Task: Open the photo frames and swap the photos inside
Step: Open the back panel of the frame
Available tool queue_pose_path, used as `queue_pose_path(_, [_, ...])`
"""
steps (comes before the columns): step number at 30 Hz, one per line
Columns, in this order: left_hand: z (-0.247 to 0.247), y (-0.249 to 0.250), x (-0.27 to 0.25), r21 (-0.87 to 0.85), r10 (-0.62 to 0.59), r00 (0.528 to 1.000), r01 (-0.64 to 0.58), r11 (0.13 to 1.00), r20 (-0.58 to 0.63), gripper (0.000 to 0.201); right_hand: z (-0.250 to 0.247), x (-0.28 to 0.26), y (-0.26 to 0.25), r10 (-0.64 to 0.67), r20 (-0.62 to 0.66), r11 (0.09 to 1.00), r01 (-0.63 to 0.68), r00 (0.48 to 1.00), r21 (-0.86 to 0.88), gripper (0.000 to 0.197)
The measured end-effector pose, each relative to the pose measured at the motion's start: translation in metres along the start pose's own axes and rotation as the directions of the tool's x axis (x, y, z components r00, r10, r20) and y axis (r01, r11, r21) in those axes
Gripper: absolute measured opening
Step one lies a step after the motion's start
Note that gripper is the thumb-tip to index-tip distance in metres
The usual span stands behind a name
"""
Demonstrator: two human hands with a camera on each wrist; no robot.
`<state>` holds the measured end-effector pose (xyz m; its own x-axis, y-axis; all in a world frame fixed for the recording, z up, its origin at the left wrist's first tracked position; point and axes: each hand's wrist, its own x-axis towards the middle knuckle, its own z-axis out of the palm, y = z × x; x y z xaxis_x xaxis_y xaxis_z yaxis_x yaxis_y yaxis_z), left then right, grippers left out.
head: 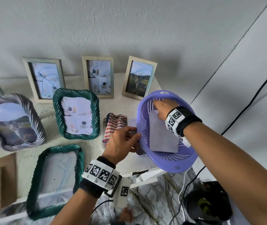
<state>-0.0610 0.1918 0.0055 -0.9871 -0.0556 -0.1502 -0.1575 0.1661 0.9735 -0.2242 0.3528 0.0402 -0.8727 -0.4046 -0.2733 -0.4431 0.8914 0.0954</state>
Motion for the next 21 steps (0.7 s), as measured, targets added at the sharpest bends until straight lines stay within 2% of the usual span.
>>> queue_pose_path(2, [0.0,-0.002,0.0,0.06,0.019,1.0,-0.018,0.998,-0.021,0.02,-0.013,-0.006,0.006,0.007,0.019,0.992,-0.009,1.0,0.125,0.023])
queue_pose_path(4, [-0.001,-0.003,0.0,0.137,0.062,0.995,-0.05,0.989,-0.079,0.023,-0.03,-0.013,0.013,0.023,-0.015,0.965,-0.018,1.0,0.261,0.029])
queue_pose_path(6, [-0.005,-0.001,0.0,0.195,0.124,0.983,-0.097,0.976,-0.133,0.024,-0.051,-0.024,0.019,0.022,-0.081,0.93,0.009,0.997,0.367,0.033])
queue_pose_path(9, [-0.012,0.012,0.0,0.22,0.22,0.966,-0.187,0.958,-0.136,0.024,-0.082,-0.048,0.018,0.012,-0.205,0.876,0.089,0.979,0.473,0.028])
queue_pose_path(13, [-0.029,0.039,-0.006,0.05,0.235,0.966,-0.231,0.972,-0.105,0.028,-0.11,-0.08,-0.006,0.0,-0.36,0.714,0.252,0.933,0.654,0.019])
queue_pose_path(17, [-0.062,0.049,-0.026,-0.1,0.231,0.967,-0.242,0.965,-0.109,0.017,-0.109,-0.092,-0.057,-0.066,-0.423,0.569,0.382,0.904,0.728,0.018])
queue_pose_path(19, [-0.083,0.043,-0.039,-0.12,0.216,0.967,-0.233,0.965,-0.139,0.011,-0.098,-0.091,-0.084,-0.027,-0.476,0.53,0.416,0.879,0.739,0.019])
queue_pose_path(21, [-0.109,0.032,-0.056,-0.148,0.174,0.966,-0.204,0.968,-0.192,0.01,-0.08,-0.091,-0.114,0.033,-0.53,0.548,0.428,0.848,0.719,0.025])
